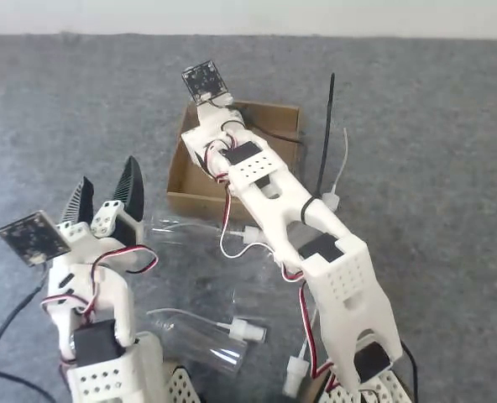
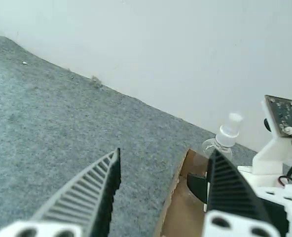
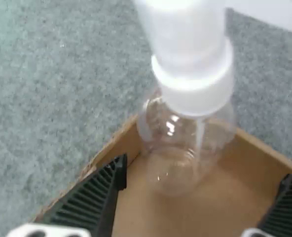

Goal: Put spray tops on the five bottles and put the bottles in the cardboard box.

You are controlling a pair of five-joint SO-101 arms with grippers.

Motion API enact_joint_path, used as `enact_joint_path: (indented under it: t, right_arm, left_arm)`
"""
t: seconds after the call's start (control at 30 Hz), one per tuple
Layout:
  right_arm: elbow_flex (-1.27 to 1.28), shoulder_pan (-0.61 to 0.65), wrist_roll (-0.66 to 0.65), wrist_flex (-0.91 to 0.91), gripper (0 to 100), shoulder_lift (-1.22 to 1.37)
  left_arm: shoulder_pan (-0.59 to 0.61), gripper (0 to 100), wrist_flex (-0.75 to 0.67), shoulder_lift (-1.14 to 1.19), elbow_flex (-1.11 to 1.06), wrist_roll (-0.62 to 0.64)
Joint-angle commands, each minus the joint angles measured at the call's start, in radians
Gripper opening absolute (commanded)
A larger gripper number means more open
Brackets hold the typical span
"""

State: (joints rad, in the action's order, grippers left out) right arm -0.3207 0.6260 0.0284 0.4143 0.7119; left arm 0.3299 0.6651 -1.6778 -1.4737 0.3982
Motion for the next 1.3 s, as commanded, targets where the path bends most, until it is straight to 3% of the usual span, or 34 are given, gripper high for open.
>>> enact_joint_path:
  t: [0.0, 1.27]
  right_arm:
    - [-0.069, 0.007, -0.015, 0.033, 40.7, -0.082]
    - [-0.069, -0.038, -0.014, 0.763, 40.6, -0.453]
  left_arm:
    - [-0.002, 26, -0.031, -0.017, 0.056, 0.011]
    - [0.002, 26, -0.031, -0.017, 0.054, 0.011]
